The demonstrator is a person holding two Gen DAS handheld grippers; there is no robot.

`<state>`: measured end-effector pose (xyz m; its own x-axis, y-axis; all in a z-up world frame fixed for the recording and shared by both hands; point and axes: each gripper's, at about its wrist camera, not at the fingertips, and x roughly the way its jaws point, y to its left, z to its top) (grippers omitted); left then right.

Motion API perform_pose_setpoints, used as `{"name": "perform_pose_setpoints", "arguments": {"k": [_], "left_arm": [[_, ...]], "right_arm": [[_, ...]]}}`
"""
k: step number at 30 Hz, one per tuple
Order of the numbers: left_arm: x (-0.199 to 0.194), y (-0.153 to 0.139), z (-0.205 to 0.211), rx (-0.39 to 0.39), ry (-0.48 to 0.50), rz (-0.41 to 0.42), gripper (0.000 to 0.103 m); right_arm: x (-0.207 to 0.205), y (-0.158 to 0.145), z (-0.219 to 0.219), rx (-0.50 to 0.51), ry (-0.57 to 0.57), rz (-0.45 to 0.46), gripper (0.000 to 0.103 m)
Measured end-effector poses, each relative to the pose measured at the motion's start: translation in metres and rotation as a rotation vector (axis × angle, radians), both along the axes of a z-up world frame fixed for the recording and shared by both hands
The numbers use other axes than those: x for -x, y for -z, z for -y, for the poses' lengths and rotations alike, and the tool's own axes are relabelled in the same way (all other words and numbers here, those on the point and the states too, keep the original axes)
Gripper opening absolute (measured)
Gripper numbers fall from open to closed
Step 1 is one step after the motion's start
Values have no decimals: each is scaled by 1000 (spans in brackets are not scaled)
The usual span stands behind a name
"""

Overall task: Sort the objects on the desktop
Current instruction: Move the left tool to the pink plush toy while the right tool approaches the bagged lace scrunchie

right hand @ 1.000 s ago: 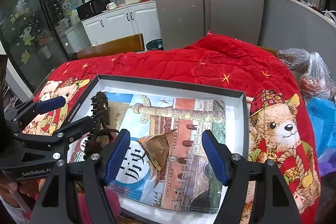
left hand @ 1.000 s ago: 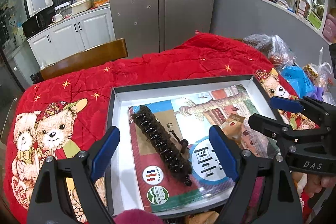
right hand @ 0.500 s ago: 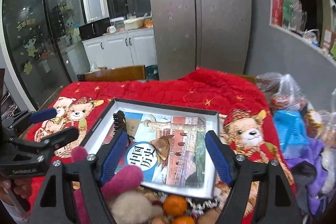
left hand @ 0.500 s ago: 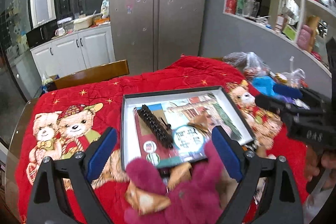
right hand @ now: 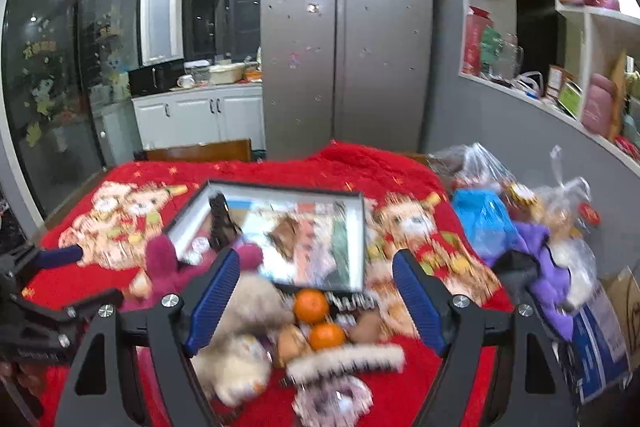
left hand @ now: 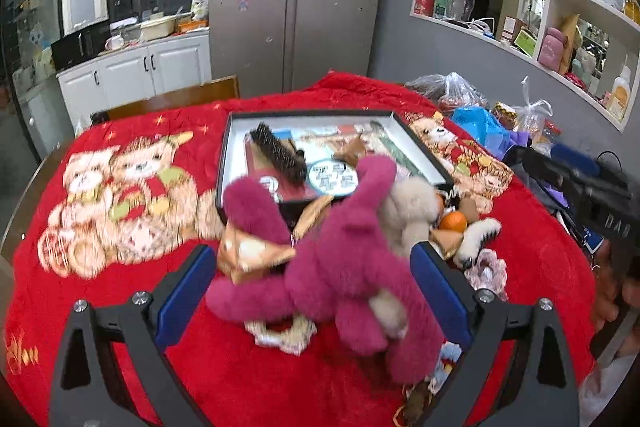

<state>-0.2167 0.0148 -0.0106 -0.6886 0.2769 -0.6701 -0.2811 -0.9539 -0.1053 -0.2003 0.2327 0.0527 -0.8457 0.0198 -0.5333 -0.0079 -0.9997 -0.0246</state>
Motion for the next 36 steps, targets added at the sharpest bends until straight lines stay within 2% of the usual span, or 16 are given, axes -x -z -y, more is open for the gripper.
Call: {"name": "perform_pose_setpoints", "arguments": {"k": [6, 10, 14, 21, 31, 33, 36], "left_arm": [[-9, 27, 8, -35, -32, 44, 99], [-4, 33, 8, -26, -41, 50, 99], [4, 39, 6, -19, -49, 68, 99], [23, 49, 0, -30, -39, 116, 99], [46, 43, -11, -58, -6, 132, 99], [53, 47, -13, -54, -13, 146, 103], [64, 58, -13, -72, -19, 172, 103]], "right_arm": [[-19, 48, -21, 37, 36, 72, 81], [-21, 82, -44, 90, 81, 149, 81], [-19, 102, -54, 112, 105, 191, 81], [-14, 122, -64, 124, 124, 221, 81], [-3, 145, -67, 164, 97, 273, 81], [-2, 147, -68, 171, 97, 278, 81], [0, 151, -68, 166, 114, 299, 81]]}}
